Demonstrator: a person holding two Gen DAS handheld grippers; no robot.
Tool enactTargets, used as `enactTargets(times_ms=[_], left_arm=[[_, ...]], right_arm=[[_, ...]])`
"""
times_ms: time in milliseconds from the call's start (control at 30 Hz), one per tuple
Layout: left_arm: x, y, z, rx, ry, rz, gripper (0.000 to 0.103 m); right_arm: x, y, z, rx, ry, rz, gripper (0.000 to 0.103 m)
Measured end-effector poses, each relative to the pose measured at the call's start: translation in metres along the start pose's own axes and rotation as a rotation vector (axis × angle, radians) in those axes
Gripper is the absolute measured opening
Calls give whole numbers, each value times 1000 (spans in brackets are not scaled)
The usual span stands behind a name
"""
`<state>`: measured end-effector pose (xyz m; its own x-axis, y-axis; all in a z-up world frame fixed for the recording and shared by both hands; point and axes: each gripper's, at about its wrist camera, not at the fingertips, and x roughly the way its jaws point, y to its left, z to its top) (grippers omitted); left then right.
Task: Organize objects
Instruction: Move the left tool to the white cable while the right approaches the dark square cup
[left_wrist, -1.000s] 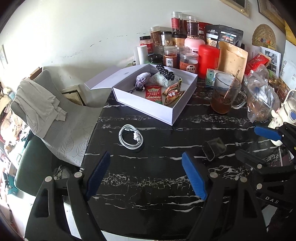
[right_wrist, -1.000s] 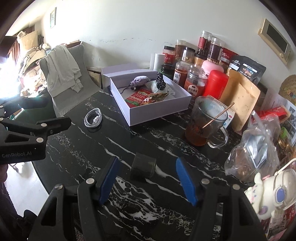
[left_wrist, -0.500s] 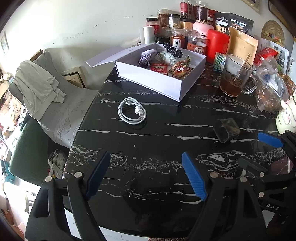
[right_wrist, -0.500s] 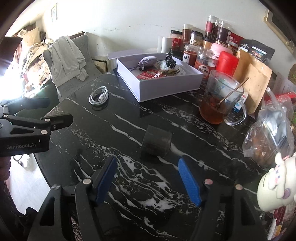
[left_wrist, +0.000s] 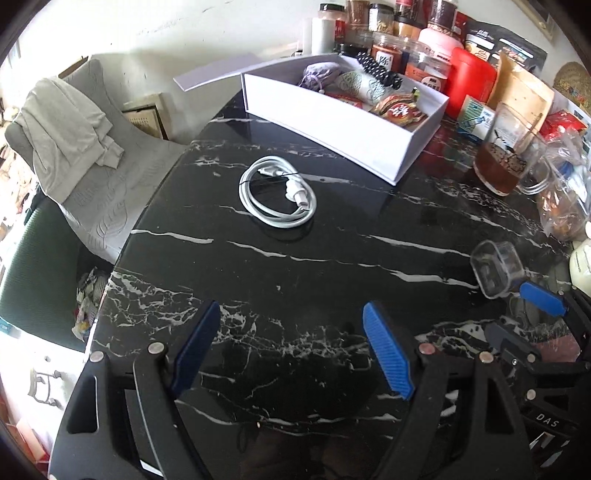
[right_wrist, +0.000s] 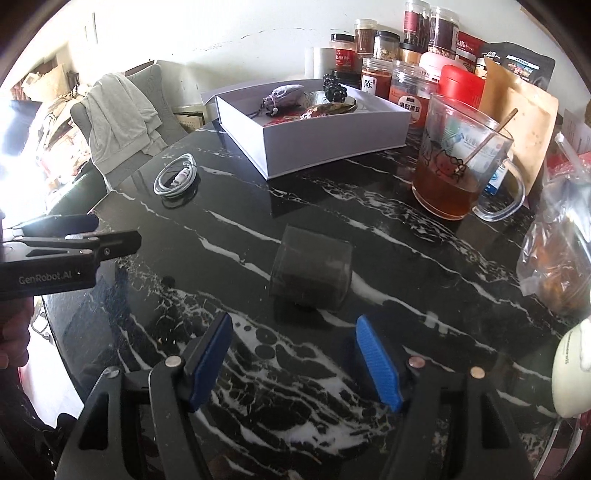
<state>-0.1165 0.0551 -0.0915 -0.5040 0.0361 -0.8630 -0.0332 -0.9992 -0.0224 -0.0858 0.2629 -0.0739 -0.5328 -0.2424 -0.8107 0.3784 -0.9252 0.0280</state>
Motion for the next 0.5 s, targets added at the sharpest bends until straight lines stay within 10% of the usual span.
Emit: enactTargets(times_ms=[500], left_arm=[[49,17,43,-35,39,-1,79]], right_arm=[[27,-10,21,24,15,13,70]])
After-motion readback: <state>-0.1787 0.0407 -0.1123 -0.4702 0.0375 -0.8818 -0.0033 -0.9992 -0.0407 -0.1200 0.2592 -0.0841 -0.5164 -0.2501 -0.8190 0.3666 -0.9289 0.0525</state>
